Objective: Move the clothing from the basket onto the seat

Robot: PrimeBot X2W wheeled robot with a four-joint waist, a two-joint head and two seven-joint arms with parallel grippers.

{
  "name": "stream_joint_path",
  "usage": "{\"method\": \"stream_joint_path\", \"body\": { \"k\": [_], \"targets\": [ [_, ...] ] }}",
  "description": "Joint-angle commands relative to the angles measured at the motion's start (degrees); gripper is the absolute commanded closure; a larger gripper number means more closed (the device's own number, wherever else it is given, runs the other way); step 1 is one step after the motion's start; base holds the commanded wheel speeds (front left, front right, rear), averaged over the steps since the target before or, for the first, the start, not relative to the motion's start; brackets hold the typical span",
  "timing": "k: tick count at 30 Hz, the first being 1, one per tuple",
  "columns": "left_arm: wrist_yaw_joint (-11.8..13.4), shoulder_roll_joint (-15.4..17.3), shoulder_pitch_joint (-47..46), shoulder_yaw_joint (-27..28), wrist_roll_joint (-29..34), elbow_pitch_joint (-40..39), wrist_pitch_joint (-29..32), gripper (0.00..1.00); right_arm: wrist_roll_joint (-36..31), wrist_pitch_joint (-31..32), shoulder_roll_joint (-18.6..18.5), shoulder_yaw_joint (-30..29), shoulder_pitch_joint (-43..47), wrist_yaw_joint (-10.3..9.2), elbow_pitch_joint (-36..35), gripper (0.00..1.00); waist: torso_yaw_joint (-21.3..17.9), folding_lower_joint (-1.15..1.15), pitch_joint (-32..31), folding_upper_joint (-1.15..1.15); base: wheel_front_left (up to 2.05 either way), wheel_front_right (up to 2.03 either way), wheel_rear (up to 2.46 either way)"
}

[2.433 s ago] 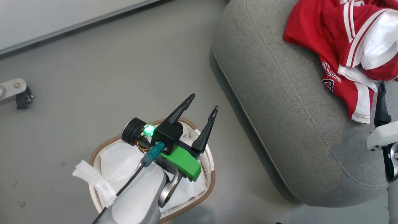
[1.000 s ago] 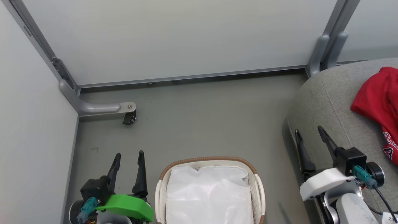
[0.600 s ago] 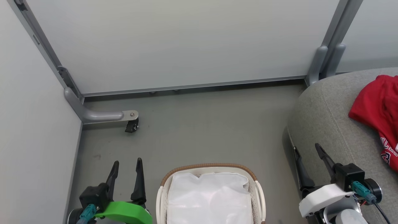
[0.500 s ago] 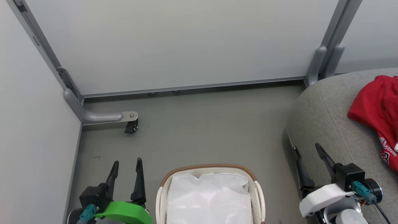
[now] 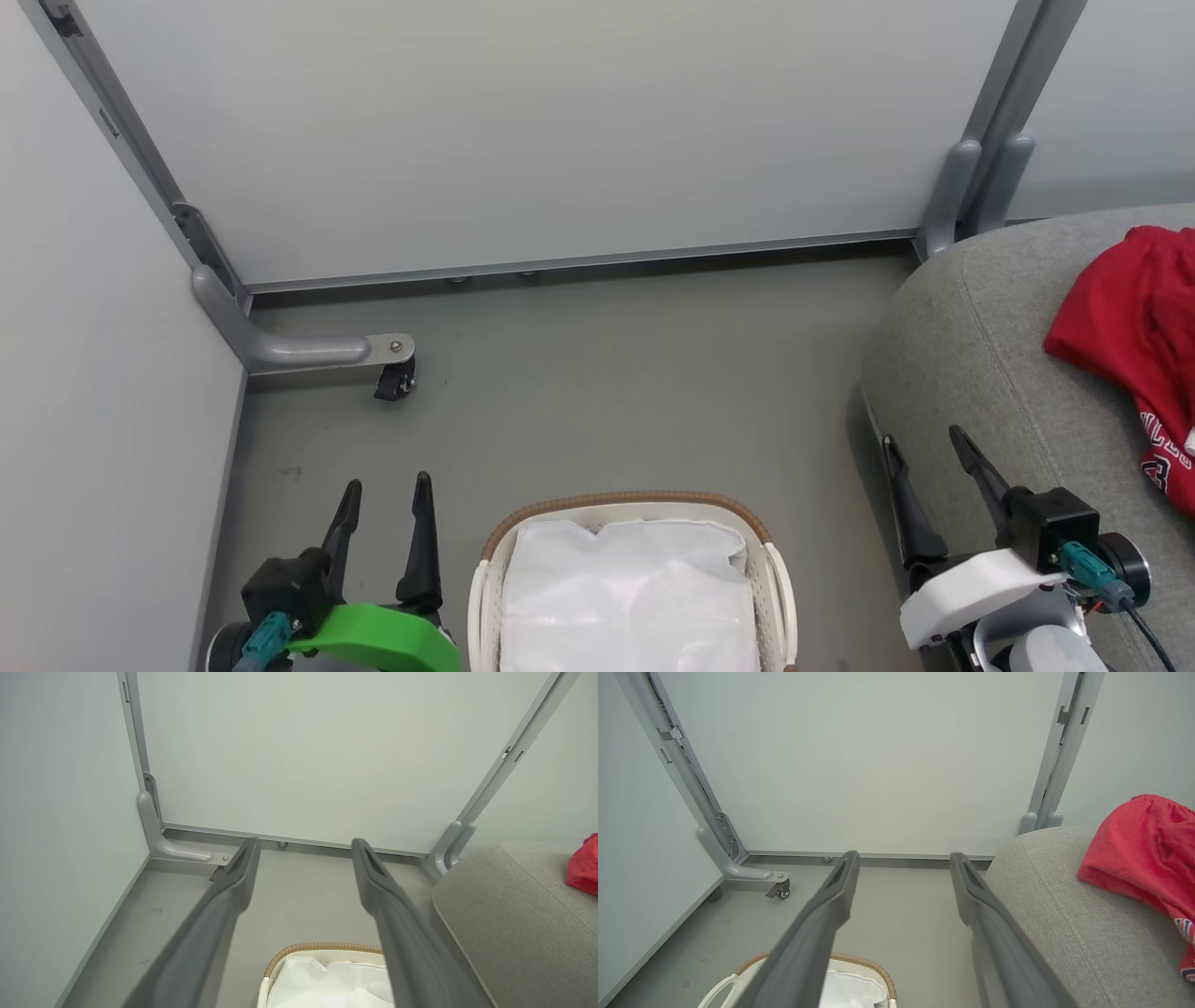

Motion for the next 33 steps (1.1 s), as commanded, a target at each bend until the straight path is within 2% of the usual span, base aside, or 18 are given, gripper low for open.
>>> {"method": "stream_joint_path", "body": {
  "k": [1,5,18,33],
  "targets": [
    [0.0,0.0,0.0,0.0,0.0,0.1,0.0,1.0,0.0,0.0,0.0,0.0,0.0,0.0,0.1,1.0,0.0,0.0,0.0,0.0,0.0,0.0,0.0],
    [-0.1,0.0,0.2,0.0,-0.8,1.5,0.1,1.0,0.8,0.4,0.4,-0.1,0.3,0.0,1.8,1.0,0.0,0.0,0.0,0.0,0.0,0.0,0.0],
    [-1.1,0.5,-0.8,2.8,-14.4,0.8,3.6,1.0,16.5,4.3,0.3,-1.3,-0.3,-0.01,1.2,1.0,-0.5,0.0,0.0,0.0,0.0,0.0,0.0],
    [-2.1,0.8,-1.8,5.6,-26.4,-0.1,6.9,1.0,30.5,7.8,0.2,-2.4,-0.7,-0.02,0.6,1.0,-0.9,0.0,-0.1,0.0,0.0,0.0,0.0]
  ]
}}
